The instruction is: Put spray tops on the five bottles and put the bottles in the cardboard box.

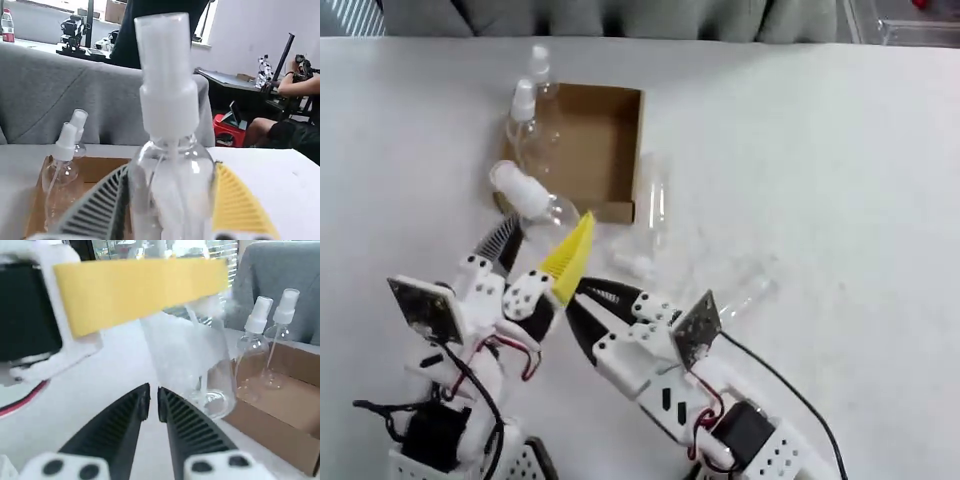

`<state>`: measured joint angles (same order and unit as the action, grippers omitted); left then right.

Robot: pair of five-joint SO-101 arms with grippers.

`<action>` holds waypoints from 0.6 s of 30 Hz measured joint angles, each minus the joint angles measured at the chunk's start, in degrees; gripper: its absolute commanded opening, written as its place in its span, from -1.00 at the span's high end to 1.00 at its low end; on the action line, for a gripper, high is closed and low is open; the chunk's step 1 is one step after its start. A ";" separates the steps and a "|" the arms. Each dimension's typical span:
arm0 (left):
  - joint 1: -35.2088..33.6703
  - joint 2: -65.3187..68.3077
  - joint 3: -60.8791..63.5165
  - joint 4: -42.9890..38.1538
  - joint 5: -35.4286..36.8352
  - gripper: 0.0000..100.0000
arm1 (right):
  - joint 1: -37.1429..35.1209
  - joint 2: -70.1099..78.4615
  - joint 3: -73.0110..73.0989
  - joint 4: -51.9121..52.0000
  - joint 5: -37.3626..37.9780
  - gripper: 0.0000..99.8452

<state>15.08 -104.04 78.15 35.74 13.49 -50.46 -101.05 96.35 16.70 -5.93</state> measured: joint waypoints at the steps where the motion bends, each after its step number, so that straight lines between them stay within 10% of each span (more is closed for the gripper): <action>1: -1.05 0.00 1.58 -2.02 0.00 0.96 | 0.26 0.00 0.00 1.32 0.00 0.97; 18: -17.23 40.79 -0.18 -40.18 0.09 0.96 | 0.70 0.00 0.00 9.05 5.01 0.97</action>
<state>-2.15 -63.25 77.98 -4.44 13.58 -49.76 -101.05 96.35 25.76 -0.92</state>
